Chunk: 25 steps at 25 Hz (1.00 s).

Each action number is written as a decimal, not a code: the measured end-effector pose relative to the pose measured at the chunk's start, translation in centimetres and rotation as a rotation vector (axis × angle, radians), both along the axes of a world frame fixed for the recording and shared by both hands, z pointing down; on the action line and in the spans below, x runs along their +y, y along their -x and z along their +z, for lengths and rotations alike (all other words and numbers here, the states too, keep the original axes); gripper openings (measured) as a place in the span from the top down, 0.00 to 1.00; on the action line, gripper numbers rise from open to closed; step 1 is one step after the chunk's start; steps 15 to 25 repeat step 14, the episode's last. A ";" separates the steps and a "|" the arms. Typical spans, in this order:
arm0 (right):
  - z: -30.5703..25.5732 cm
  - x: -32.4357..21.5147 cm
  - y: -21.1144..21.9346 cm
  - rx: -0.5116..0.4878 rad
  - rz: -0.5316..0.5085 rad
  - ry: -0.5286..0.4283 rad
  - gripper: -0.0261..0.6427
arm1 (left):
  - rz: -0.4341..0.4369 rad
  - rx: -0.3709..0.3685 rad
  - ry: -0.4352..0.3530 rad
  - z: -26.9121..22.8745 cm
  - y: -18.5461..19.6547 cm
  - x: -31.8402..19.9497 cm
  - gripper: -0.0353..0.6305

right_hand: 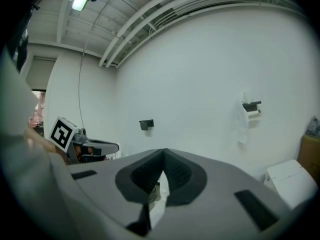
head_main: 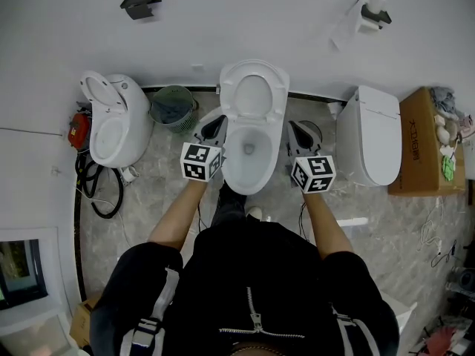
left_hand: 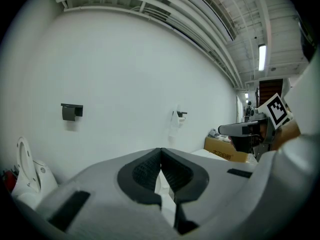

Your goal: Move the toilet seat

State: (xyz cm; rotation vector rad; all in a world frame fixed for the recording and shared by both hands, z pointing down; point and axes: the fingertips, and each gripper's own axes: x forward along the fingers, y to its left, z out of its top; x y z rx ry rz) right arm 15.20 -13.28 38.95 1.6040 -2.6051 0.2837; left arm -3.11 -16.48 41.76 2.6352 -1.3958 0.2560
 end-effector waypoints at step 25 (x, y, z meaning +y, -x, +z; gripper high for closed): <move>0.6 -0.7 -0.1 0.002 0.001 0.010 0.96 | 0.006 0.005 0.009 0.4 -0.1 -0.9 0.94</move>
